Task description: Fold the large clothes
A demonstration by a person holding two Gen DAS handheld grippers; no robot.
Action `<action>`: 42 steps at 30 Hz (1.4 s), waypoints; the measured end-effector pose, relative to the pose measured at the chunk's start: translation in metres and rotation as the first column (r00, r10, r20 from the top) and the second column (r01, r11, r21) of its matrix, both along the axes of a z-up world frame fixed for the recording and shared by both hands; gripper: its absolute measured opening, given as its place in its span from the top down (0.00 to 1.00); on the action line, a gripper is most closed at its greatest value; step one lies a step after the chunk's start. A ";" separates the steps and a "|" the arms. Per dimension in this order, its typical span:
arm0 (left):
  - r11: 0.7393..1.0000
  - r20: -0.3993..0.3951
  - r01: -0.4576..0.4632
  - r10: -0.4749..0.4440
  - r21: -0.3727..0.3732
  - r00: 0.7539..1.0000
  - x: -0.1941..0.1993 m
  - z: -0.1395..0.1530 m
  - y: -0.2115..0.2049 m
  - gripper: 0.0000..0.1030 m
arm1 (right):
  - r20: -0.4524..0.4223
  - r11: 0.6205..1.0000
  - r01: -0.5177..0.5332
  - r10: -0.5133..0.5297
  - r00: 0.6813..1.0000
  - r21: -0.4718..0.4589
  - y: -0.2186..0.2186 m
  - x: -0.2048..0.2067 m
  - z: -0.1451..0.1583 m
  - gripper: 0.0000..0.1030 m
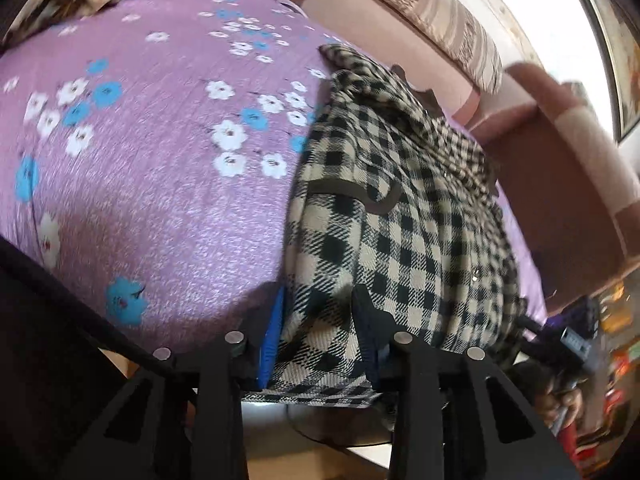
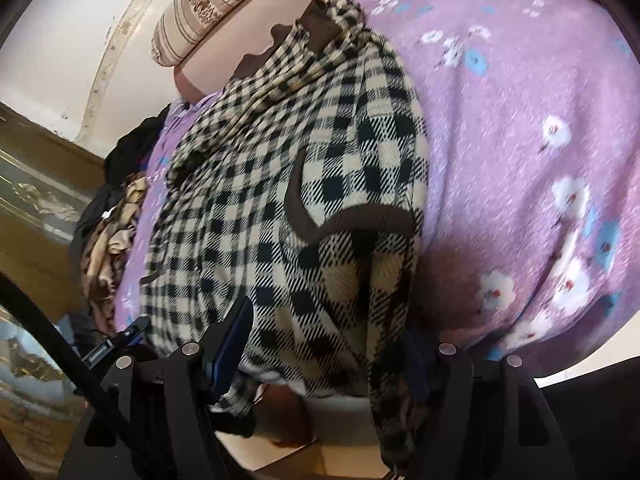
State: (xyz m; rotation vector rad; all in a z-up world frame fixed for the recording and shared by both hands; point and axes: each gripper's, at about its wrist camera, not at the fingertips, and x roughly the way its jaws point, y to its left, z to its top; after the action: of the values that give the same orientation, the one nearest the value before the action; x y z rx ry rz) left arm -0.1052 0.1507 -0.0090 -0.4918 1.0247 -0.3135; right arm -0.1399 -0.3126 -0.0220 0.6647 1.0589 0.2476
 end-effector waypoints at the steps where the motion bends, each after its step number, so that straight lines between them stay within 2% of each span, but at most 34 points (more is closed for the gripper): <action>1: 1.000 -0.001 -0.007 0.007 -0.009 1.000 -0.001 0.000 0.002 0.68 | -0.004 1.000 -0.005 0.005 1.000 0.008 0.000 -0.001 -0.001 0.30; 3: 1.000 0.006 -0.018 0.018 -0.001 1.000 -0.003 0.002 0.003 0.67 | 0.002 1.000 0.002 -0.002 1.000 0.000 -0.001 -0.004 0.000 0.30; 6: 0.999 0.007 -0.015 0.014 0.030 1.000 -0.004 0.003 0.000 0.67 | 0.034 0.997 0.075 -0.075 0.997 0.006 -0.017 -0.010 0.005 0.30; 9: 0.999 0.001 0.011 -0.011 0.045 1.000 -0.003 0.001 -0.005 0.65 | 0.009 0.993 0.116 -0.116 0.993 0.022 -0.029 -0.011 0.001 0.30; 15: 0.997 -0.014 0.060 -0.059 0.043 0.998 -0.006 -0.002 -0.010 0.65 | -0.066 0.994 0.052 -0.046 0.997 0.091 -0.024 -0.012 -0.019 0.30; 20: 0.997 -0.022 0.057 -0.056 0.044 0.998 -0.015 -0.005 -0.010 0.63 | -0.192 0.990 0.014 0.014 0.981 0.143 -0.014 -0.018 -0.048 0.30; 24: 0.997 -0.009 0.056 -0.056 0.058 0.998 -0.018 -0.005 -0.014 0.58 | -0.199 0.993 -0.044 0.066 0.978 0.110 0.004 -0.021 -0.050 0.32; 25: 0.995 -0.011 0.065 -0.065 0.074 0.998 -0.019 -0.005 -0.017 0.55 | -0.194 0.993 -0.055 0.075 0.978 0.102 0.006 -0.021 -0.048 0.33; 28: 0.984 -0.028 0.096 -0.093 0.147 0.995 -0.024 -0.005 -0.028 0.55 | -0.175 0.993 -0.088 0.100 0.979 0.079 0.016 -0.025 -0.043 0.48; 30: 0.973 -0.038 0.095 -0.089 0.208 0.995 -0.026 -0.006 -0.032 0.75 | -0.165 0.993 -0.103 0.112 0.980 0.061 0.021 -0.027 -0.041 0.62; 31: 0.972 -0.042 0.095 -0.088 0.214 0.995 -0.026 -0.006 -0.032 0.84 | -0.159 0.992 -0.110 0.117 0.980 0.054 0.024 -0.028 -0.039 0.67; 32: 0.976 -0.045 0.095 -0.088 0.197 0.995 -0.026 -0.006 -0.030 0.88 | -0.148 0.992 -0.120 0.126 0.981 0.049 0.027 -0.028 -0.036 0.77; 33: 0.980 -0.049 0.091 -0.083 0.176 0.995 -0.026 -0.005 -0.027 0.89 | -0.140 0.991 -0.127 0.132 0.981 0.043 0.029 -0.028 -0.034 0.83; 38: 0.988 -0.023 0.077 -0.075 0.132 0.997 -0.034 0.011 -0.019 0.92 | -0.093 0.986 -0.157 0.152 0.984 -0.050 0.042 -0.034 -0.012 0.89; 42: 0.993 0.036 0.081 -0.085 0.090 0.996 -0.039 0.045 -0.014 0.94 | -0.038 0.983 -0.170 0.168 0.985 -0.066 0.045 -0.040 0.015 0.90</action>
State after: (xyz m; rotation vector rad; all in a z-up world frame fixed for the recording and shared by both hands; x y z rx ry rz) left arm -0.1442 0.1365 0.0356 -0.3623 1.0170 -0.3493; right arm -0.1794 -0.2673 -0.0070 0.5186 1.1518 0.3469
